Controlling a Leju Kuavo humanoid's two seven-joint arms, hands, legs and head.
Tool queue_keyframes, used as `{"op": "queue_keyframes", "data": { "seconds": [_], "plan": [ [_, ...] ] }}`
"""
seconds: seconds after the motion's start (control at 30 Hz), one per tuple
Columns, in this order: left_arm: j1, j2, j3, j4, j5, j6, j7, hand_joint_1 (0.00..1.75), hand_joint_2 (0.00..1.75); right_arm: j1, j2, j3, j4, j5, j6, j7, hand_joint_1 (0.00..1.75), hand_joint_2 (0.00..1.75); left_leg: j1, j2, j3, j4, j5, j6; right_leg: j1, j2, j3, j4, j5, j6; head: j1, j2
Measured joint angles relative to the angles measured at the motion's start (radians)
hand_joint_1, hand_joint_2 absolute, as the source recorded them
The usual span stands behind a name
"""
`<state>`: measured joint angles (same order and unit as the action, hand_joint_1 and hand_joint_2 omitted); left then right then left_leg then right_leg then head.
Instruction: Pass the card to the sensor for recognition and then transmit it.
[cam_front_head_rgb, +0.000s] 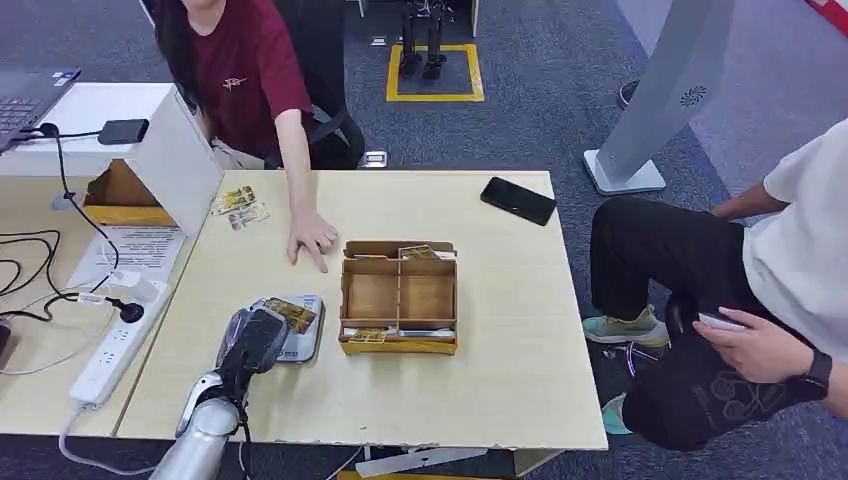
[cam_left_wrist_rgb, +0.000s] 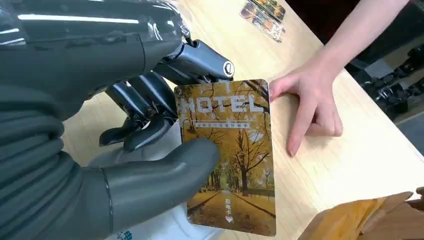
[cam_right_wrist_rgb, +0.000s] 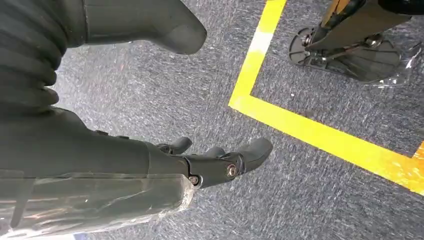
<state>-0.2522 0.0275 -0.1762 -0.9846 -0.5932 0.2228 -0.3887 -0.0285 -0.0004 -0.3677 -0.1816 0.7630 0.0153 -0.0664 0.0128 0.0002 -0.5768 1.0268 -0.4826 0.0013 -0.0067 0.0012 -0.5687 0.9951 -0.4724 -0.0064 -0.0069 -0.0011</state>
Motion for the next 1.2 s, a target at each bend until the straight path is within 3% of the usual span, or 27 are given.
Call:
{"op": "queue_keyframes", "data": {
  "seconds": [0.63,1.2],
  "plan": [
    [-0.117,-0.026,-0.016,0.253,-0.135,0.116,0.048,1.75,1.75,-0.007,0.008,-0.007,0.0,0.045,0.003,0.0,0.0,1.75,0.0,-0.002,0.005,0.0,0.0,0.0,0.0,-0.003,0.006,0.0,0.0,0.0,0.0,0.0],
    [-0.154,-0.039,-0.017,0.337,-0.224,0.145,0.1,1.75,1.75,-0.013,0.011,-0.025,-0.001,0.072,0.003,-0.003,0.0,1.75,0.0,-0.006,0.013,-0.001,0.001,0.001,0.0,-0.007,0.017,0.0,-0.001,0.0,0.0,0.0]
  ]
}}
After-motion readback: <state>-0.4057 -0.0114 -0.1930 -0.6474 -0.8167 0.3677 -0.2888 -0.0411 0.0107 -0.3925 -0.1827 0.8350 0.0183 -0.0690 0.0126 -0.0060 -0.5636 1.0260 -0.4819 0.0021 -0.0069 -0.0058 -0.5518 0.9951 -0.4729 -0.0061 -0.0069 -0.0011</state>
